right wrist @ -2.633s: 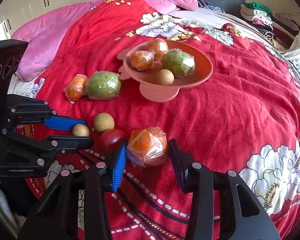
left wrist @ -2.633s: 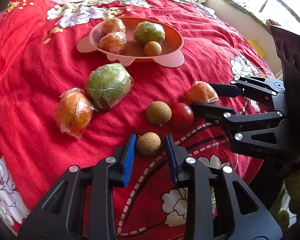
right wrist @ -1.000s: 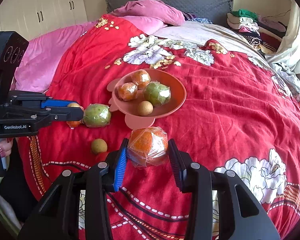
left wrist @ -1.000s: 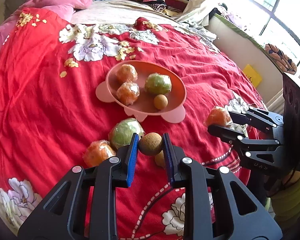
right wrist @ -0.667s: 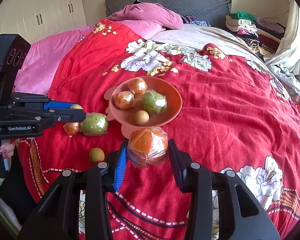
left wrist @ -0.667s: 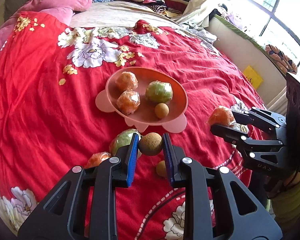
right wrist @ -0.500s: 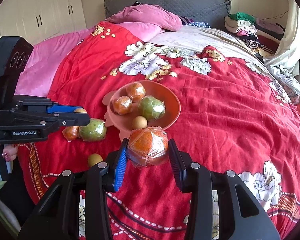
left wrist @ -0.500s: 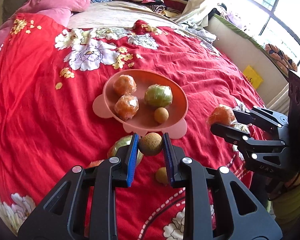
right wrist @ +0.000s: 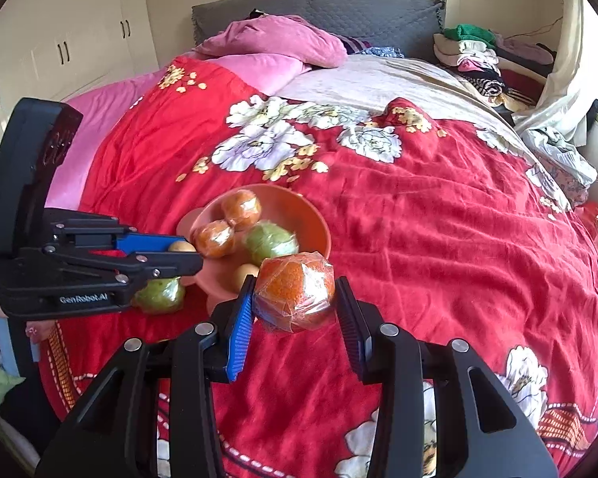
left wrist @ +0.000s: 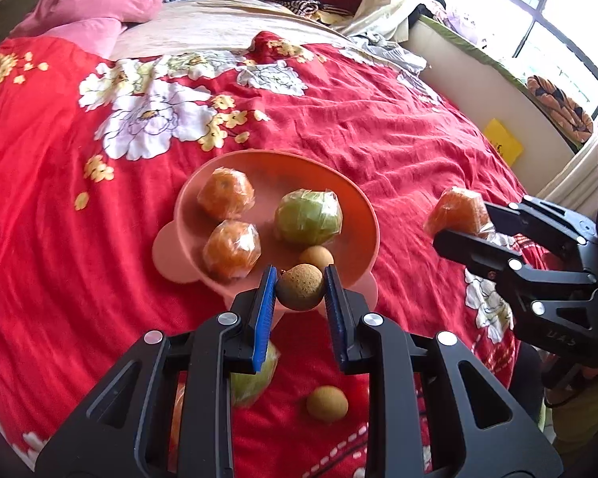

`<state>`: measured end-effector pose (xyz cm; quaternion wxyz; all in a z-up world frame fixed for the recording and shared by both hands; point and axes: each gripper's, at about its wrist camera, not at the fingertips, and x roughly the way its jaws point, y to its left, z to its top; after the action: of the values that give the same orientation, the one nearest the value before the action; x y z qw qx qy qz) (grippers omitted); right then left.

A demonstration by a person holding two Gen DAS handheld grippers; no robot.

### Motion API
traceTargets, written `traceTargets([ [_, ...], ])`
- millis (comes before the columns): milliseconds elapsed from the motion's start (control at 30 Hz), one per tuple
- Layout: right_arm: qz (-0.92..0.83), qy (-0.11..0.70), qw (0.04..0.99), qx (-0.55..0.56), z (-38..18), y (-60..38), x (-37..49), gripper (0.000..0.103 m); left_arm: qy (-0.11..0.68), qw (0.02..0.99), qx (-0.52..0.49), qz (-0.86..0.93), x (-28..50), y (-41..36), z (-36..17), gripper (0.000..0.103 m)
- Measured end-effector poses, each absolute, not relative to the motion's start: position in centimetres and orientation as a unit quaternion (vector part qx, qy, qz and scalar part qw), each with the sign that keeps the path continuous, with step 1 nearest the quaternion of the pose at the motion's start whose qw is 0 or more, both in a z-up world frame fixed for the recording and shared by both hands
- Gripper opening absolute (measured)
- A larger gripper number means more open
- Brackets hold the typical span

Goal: Organize fruits
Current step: 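Carry the kiwi and wrapped orange over the pink plate with both grippers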

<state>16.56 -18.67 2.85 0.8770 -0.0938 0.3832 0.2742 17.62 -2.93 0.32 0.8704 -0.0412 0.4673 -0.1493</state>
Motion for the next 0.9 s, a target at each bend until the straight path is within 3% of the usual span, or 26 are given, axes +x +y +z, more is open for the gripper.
traceTargets([
  [900,0.277,0.403,0.866,-0.099,0.1,-17.8,19.5,0.038,0.486,0.863,-0.031,-0.137,21.3,-2.4,-2.0,0.017],
])
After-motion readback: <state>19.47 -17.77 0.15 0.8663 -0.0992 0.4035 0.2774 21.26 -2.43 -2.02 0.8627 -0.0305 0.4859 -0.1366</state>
